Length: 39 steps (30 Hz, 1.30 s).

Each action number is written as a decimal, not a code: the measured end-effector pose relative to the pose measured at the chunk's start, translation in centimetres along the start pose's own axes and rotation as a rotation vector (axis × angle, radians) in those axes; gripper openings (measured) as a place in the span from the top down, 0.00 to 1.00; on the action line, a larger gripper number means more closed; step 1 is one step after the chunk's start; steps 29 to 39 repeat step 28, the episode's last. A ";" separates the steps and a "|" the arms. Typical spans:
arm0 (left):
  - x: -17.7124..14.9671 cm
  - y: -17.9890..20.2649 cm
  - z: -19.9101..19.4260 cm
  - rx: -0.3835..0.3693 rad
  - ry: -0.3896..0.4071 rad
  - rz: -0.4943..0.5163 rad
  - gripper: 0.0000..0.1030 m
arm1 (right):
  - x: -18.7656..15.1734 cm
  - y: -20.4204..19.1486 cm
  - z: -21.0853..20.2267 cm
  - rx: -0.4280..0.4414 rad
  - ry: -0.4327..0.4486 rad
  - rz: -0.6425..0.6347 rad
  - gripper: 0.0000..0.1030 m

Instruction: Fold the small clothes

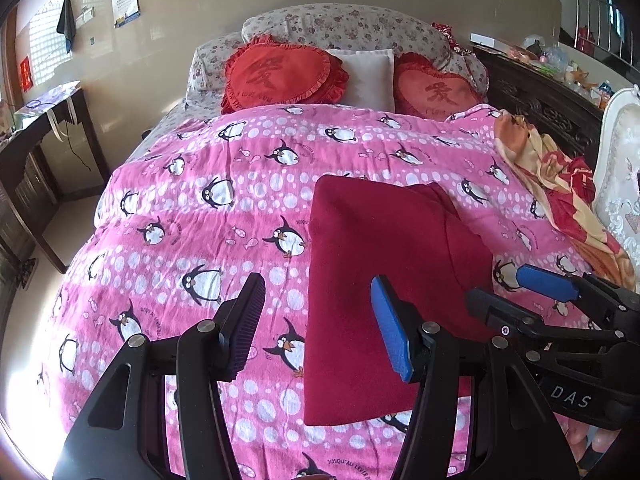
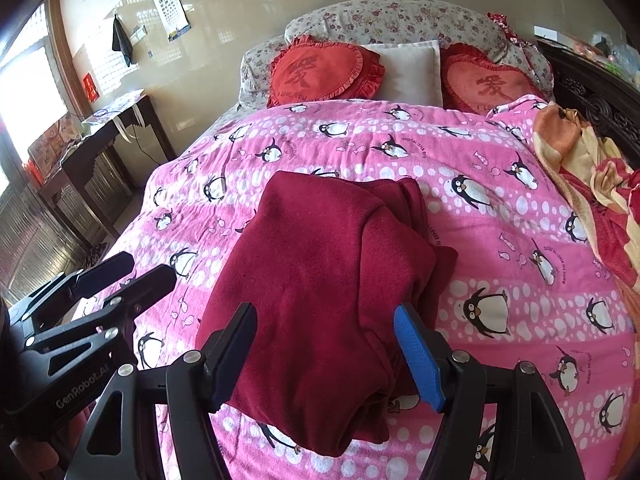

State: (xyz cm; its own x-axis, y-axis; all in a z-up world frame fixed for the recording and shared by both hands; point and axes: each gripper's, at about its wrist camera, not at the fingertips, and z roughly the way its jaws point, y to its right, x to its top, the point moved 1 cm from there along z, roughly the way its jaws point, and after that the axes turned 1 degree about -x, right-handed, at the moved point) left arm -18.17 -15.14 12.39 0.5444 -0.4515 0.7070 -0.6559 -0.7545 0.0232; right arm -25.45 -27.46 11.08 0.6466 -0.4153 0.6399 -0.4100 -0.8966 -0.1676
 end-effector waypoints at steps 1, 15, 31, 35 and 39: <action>0.1 0.2 0.1 0.002 0.000 0.008 0.46 | 0.1 0.1 0.0 -0.002 0.001 0.003 0.33; 0.1 0.3 1.1 0.013 -0.008 0.006 0.46 | 0.6 1.0 0.2 0.000 0.006 0.026 0.33; -0.3 -2.9 1.8 0.054 0.040 -0.046 0.46 | 0.2 2.4 0.7 -0.004 0.000 0.043 0.33; -0.3 -2.9 1.8 0.054 0.040 -0.046 0.46 | 0.2 2.4 0.7 -0.004 0.000 0.043 0.33; -0.3 -2.9 1.8 0.054 0.040 -0.046 0.46 | 0.2 2.4 0.7 -0.004 0.000 0.043 0.33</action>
